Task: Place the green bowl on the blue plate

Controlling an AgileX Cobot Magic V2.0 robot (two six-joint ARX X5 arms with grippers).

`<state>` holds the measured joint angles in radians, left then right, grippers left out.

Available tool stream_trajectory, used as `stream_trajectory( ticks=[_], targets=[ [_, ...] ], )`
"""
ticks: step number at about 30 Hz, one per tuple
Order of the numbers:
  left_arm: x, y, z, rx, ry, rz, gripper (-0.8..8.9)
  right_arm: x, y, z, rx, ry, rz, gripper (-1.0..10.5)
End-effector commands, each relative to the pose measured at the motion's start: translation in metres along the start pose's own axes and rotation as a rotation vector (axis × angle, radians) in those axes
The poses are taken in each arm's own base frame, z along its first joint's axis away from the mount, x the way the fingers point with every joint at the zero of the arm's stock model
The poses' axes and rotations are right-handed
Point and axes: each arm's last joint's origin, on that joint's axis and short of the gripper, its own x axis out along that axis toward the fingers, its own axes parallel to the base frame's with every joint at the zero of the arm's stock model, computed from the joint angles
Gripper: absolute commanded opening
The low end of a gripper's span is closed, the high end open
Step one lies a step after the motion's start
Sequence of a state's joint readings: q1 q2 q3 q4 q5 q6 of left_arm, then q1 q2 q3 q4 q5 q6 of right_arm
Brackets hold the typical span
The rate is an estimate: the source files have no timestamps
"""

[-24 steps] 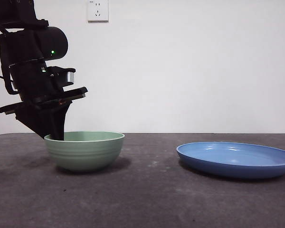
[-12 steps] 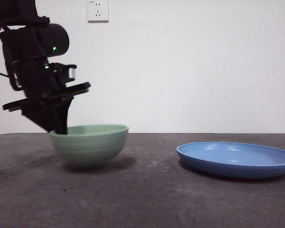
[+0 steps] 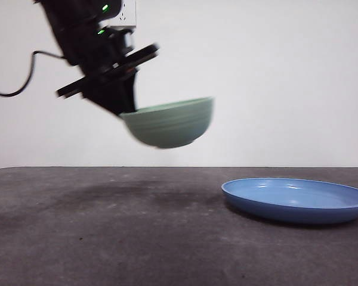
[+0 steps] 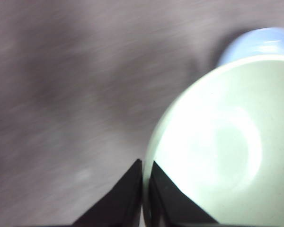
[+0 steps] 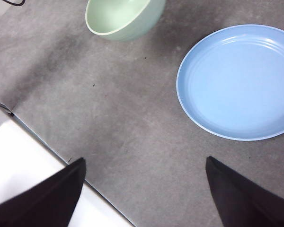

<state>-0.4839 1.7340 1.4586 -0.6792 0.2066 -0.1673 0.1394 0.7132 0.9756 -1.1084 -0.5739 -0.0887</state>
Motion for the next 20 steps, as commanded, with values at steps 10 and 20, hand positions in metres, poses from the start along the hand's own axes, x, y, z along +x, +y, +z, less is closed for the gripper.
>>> stream_trajectory(
  ticks=[10, 20],
  targets=[
    [0.012, -0.059, 0.024, 0.056, -0.089, -0.107, 0.12, -0.003, 0.002, 0.005, 0.001, -0.025, 0.002, 4.1],
    [0.075, -0.093, 0.042, 0.103, -0.019, -0.137, 0.12, -0.003, 0.002, 0.005, 0.007, -0.025, 0.002, 4.1]
  ],
)
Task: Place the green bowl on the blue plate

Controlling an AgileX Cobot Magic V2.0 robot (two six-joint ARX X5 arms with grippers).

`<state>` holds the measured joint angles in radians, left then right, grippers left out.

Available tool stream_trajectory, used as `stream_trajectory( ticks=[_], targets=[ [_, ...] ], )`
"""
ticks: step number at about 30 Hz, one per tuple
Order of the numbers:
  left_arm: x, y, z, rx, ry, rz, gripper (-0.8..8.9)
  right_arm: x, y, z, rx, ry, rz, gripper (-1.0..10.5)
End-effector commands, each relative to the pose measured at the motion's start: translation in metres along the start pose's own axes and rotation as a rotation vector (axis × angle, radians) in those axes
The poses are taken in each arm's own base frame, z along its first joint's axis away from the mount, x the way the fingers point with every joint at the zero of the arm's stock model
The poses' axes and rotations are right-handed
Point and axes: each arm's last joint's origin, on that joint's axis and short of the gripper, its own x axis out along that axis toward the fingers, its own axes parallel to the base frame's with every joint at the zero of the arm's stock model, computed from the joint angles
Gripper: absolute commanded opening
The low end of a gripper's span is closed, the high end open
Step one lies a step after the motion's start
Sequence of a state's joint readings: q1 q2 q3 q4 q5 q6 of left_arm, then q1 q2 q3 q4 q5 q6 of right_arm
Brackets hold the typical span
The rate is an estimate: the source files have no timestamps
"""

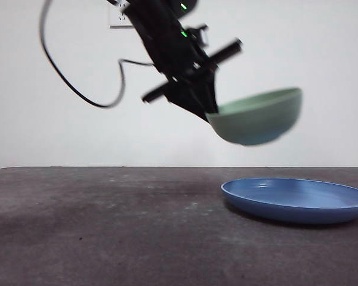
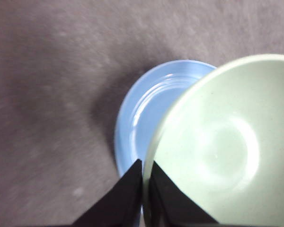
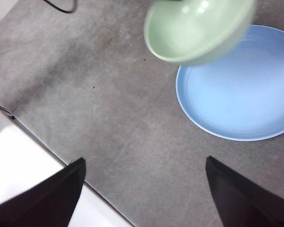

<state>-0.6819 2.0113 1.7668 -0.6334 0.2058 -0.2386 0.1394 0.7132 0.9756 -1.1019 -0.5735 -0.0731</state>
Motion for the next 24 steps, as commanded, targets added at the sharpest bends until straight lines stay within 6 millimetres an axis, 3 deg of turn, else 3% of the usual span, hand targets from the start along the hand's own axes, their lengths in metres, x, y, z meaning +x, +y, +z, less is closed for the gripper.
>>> stream_trajectory(
  ticks=[1, 6, 13, 19, 24],
  targets=[
    [0.023, -0.01, 0.008, 0.01, 0.011, -0.008, 0.12, -0.003, 0.002, 0.004, -0.002, -0.02, 0.003, 4.1],
    [0.056, -0.015, 0.009, 0.019, 0.057, 0.013, 0.12, -0.003, 0.002, 0.004, -0.001, -0.019, 0.003, 4.1],
    [0.086, -0.018, 0.001, 0.031, 0.1, 0.019, 0.12, -0.003, 0.002, 0.004, -0.002, -0.02, -0.001, 4.1],
    [0.101, -0.017, -0.009, 0.037, 0.141, 0.041, 0.12, -0.003, 0.002, 0.004, -0.002, -0.019, -0.021, 4.1],
    [0.102, -0.022, -0.01, 0.063, 0.138, 0.033, 0.42, -0.003, 0.002, 0.004, -0.001, -0.018, -0.023, 4.1]
  ],
)
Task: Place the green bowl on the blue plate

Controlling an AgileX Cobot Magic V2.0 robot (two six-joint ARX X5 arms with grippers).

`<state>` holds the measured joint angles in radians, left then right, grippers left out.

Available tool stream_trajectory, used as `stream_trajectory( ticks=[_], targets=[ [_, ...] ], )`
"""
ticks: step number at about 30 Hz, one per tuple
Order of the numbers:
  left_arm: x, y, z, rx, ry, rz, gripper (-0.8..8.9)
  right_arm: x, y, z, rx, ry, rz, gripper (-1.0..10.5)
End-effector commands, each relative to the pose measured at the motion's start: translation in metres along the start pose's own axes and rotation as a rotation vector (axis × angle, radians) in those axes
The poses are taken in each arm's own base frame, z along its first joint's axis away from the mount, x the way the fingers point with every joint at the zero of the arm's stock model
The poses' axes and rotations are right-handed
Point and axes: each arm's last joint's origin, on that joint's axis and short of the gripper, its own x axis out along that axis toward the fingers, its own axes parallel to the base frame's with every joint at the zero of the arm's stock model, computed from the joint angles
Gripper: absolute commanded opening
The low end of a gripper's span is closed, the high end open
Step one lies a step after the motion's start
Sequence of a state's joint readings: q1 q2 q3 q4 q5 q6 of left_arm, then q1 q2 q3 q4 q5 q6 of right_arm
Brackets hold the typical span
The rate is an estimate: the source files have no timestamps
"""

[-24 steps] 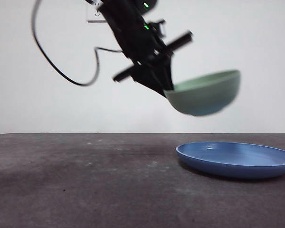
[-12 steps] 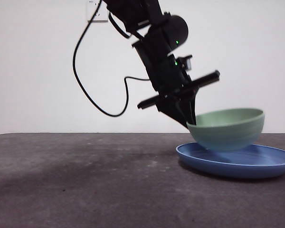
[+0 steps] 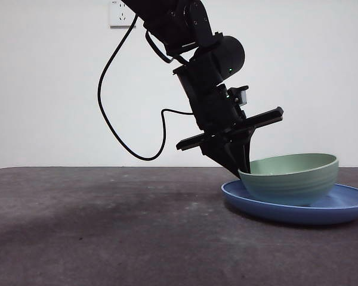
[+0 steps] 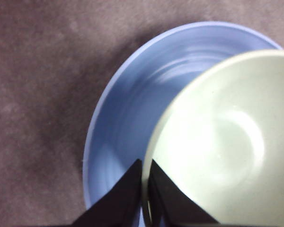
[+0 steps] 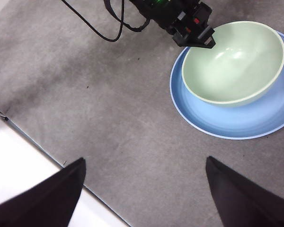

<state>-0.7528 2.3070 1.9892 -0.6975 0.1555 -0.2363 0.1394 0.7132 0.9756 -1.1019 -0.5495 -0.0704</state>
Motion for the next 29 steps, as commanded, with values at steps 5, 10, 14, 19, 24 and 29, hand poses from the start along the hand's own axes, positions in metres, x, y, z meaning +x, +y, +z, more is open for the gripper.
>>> stream_trajectory(
  ticks=[5, 10, 14, 19, 24, 29],
  targets=[
    [0.01, -0.008, -0.001, 0.028, 0.01, -0.005, 2.22, -0.003, 0.002, 0.004, -0.004, -0.02, 0.001, 4.1],
    [0.006, -0.008, -0.001, 0.025, 0.029, -0.001, 2.63, -0.003, 0.002, 0.004, -0.004, -0.02, 0.001, 4.1],
    [-0.008, -0.009, 0.007, 0.022, 0.023, 0.001, 2.63, -0.003, 0.002, 0.004, -0.004, -0.02, 0.001, 4.1],
    [-0.047, -0.009, 0.022, 0.022, -0.031, -0.002, 2.71, -0.003, 0.002, 0.004, -0.004, -0.02, 0.0, 4.1],
    [-0.102, -0.007, 0.033, 0.027, -0.137, -0.008, 2.87, -0.003, 0.002, 0.004, -0.005, -0.02, 0.0, 4.1],
    [-0.174, -0.003, 0.034, 0.04, -0.242, -0.002, 2.87, -0.003, 0.002, 0.004, -0.005, -0.02, 0.0, 4.1]
  ],
)
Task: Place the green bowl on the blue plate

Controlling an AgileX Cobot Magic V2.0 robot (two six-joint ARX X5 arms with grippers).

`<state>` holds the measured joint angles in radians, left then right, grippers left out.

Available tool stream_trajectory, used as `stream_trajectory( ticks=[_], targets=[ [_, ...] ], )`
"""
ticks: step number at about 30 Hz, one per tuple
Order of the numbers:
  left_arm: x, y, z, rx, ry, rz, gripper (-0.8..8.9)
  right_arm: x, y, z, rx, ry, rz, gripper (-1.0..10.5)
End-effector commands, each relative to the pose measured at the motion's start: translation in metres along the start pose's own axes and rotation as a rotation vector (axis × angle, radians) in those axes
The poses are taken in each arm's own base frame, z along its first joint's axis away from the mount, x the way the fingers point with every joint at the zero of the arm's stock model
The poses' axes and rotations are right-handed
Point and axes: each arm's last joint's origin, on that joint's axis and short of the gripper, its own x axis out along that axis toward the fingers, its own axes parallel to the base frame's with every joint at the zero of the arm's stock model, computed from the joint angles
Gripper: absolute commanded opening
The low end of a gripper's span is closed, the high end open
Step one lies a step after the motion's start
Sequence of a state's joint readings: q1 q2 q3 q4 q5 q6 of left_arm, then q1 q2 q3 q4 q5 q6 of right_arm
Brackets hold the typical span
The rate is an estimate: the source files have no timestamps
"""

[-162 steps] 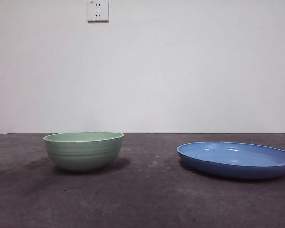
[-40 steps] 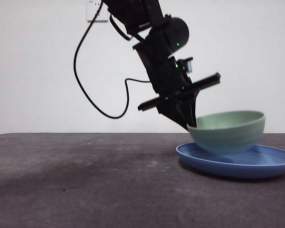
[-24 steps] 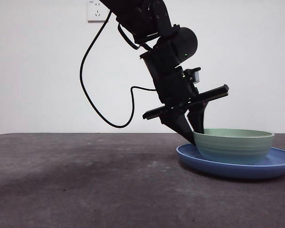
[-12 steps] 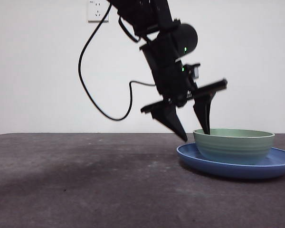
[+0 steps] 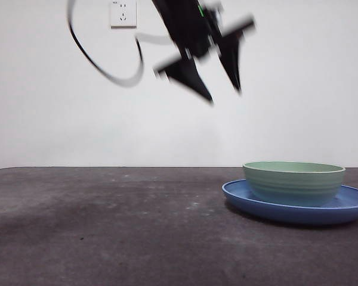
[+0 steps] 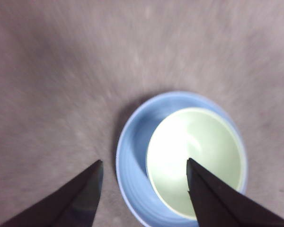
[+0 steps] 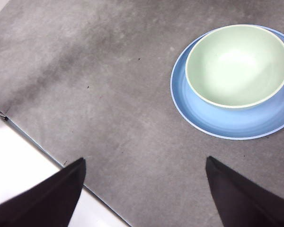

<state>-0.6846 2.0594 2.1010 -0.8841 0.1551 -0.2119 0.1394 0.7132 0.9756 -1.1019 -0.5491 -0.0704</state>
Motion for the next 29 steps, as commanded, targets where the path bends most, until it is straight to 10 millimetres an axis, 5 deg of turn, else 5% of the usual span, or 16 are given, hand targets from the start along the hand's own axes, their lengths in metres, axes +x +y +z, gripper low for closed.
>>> stream_trajectory(
  ticks=[1, 8, 14, 29],
  targets=[
    [-0.039, -0.003, 0.01, 0.047, -0.074, -0.005, 2.87, -0.003, 0.002, 0.004, -0.005, -0.02, 0.0, 4.1],
    [-0.127, 0.011, 0.005, 0.042, -0.148, 0.038, 2.89, -0.003, 0.002, 0.004, -0.005, -0.02, 0.001, 4.1],
    [-0.169, 0.021, -0.031, 0.042, -0.163, 0.068, 2.89, -0.003, 0.002, 0.004, -0.004, -0.02, 0.001, 4.1],
    [-0.193, 0.031, -0.182, 0.151, -0.133, -0.151, 2.86, -0.003, 0.002, 0.004, -0.003, -0.019, 0.001, 4.1]
  ],
)
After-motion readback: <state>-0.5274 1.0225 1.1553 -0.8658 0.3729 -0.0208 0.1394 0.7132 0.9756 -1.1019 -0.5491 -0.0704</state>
